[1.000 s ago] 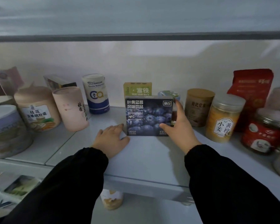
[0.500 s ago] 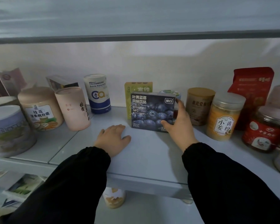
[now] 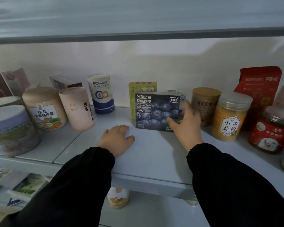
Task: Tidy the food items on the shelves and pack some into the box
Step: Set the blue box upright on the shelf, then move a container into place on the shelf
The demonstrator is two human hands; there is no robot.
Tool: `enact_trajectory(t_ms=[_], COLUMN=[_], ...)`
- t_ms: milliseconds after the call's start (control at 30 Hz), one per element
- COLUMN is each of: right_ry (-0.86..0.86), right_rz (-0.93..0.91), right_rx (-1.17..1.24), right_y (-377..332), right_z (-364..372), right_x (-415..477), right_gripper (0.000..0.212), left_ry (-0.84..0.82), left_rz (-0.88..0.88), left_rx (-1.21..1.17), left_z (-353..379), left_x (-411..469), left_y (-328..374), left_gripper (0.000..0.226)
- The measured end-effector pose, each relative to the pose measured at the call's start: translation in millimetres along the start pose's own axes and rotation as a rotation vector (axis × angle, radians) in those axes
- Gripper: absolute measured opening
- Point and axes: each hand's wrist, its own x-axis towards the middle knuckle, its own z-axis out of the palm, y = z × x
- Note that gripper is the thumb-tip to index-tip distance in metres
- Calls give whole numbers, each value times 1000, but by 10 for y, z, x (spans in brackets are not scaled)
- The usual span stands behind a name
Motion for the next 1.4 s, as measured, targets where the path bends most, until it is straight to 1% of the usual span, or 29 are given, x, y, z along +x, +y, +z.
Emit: enact_trajectory(t_ms=[33, 67, 100, 133, 167, 200, 233, 300, 333, 367, 433, 467, 533, 600, 667, 700, 733, 767, 800, 833, 867, 900, 967, 1067, 1133, 1267, 1400], right_ry=[88, 175, 221, 193, 92, -61, -245, -614, -752, -845, -926, -941, -939, -920, -909, -906, -904, -902, -901, -902, -900, -898, -895, -882, -868, -876, -883], right_rz=[-41, -140, -264, -376, -454, -490, -497, -501, -509, -525, -546, -545, -547, -547, -550, -556, -560, -562, -560, -548, -530, -514, -501, -493, -499, -513, -521], right_rx=[-4, 1, 10, 24, 33, 32, 11, -86, -136, -173, -242, -278, -326, -333, -336, -334, -330, -325, -318, -309, -298, -284, -251, -197, -168, -155, -141], right_y=[-42, -89, -119, -149, -156, -192, -214, -251, -257, -272, -336, -373, -469, -587, -734, -803, -864, -916, -955, -977, -985, -976, -942, -891, -866, -860, -855], right_z=[-21, -29, -14, 26, 93, 155, 232, 374, 442, 503, 624, 698, 849, 1024, 1199, 1283, 1365, 1441, 1506, 1557, 1591, 1608, 1624, 1632, 1649, 1648, 1653], right_x=[-20, -37, -40, -51, -70, -116, -156, -236, -261, -275, -260, -241, -218, -211, -205, -201, -190, -175, -156, -135, -117, -107, -93, -81, -75, -66, -52], right_gripper=[73, 62, 49, 36, 27, 22, 23, 37, 45, 55, 69, 70, 66, 62, 60, 58, 56, 55, 53, 53, 52, 51, 48, 44, 42, 40, 41], left_ry=[3, 8, 16, 22, 26, 32, 48, 69, 73, 77, 66, 58, 81, 148, 260, 335, 367, 434, 433, 458, 441, 414, 442, 506, 550, 661, 677], left_rz=[-5, -10, -14, -18, -18, -17, -19, -25, -35, -51, -113, -153, -262, -355, -427, -454, -458, -425, -444, -445, -457, -468, -491, -533, -527, -518, -507], left_rx=[-16, -32, -42, -44, -52, -53, -44, -31, -25, -31, -57, -62, -67, -66, -93, -189, -333, -401, -522, -510, -500, -555, -660, -729, -769, -759, -777], left_z=[-14, -30, -45, -56, -64, -72, -76, -84, -102, -123, -186, -231, -297, -316, -311, -309, -312, -322, -353, -362, -333, -335, -337, -368, -352, -296, -304], left_x=[-9, -29, -55, -84, -118, -165, -213, -304, -351, -389, -433, -445, -432, -425, -424, -408, -381, -356, -312, -270, -202, -144, -39, 115, 218, 427, 549], left_y=[1, 4, 2, -8, -25, -47, -77, -152, -187, -233, -361, -438, -630, -803, -895, -921, -943, -978, -1000, -1021, -1070, -1077, -1063, -1022, -1011, -1033, -1098], left_gripper=[62, 62, 61, 59, 57, 54, 51, 48, 47, 47, 48, 50, 54, 56, 52, 47, 42, 44, 54, 67, 76, 79, 80, 80, 84, 93, 97])
